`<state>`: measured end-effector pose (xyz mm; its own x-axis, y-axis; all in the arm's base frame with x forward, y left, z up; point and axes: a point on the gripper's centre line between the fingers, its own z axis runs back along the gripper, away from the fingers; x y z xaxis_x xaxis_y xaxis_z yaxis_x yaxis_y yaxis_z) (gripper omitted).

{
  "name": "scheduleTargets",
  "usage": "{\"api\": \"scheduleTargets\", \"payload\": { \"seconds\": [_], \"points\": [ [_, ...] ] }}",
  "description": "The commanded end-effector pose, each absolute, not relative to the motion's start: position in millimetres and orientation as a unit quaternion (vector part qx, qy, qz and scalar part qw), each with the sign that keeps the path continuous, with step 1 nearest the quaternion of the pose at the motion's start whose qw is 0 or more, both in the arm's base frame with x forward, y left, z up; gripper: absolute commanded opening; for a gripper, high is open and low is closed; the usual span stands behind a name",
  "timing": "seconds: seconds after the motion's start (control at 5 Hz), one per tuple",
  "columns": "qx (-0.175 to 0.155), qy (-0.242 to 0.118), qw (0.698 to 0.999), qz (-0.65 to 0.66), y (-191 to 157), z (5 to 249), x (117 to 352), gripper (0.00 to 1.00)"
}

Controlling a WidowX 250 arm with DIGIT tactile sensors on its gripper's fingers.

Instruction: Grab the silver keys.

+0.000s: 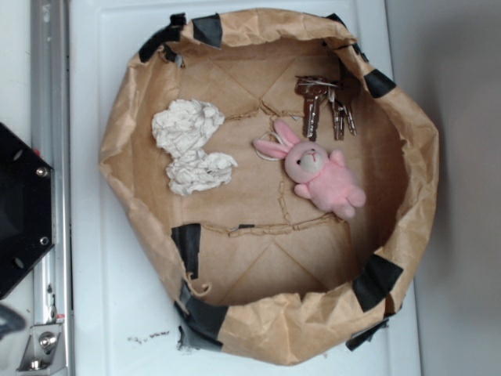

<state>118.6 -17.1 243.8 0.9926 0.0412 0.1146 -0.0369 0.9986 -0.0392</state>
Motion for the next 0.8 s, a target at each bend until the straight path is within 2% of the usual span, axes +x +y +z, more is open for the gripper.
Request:
{"api": "scheduleTargets", "payload": {
  "seconds": [0.0, 0.2, 0.4, 0.6],
  "points": [
    [-0.018, -0.058, 0.998, 0.020, -17, 244, 119, 1.00],
    [0.005, -0.090, 0.996, 0.014, -34, 226, 169, 1.00],
    [0.010, -0.102, 0.995, 0.015, -40, 212, 217, 1.00],
    [0.025, -0.129, 0.991, -0.003, -41, 191, 249, 1.00]
  ]
}}
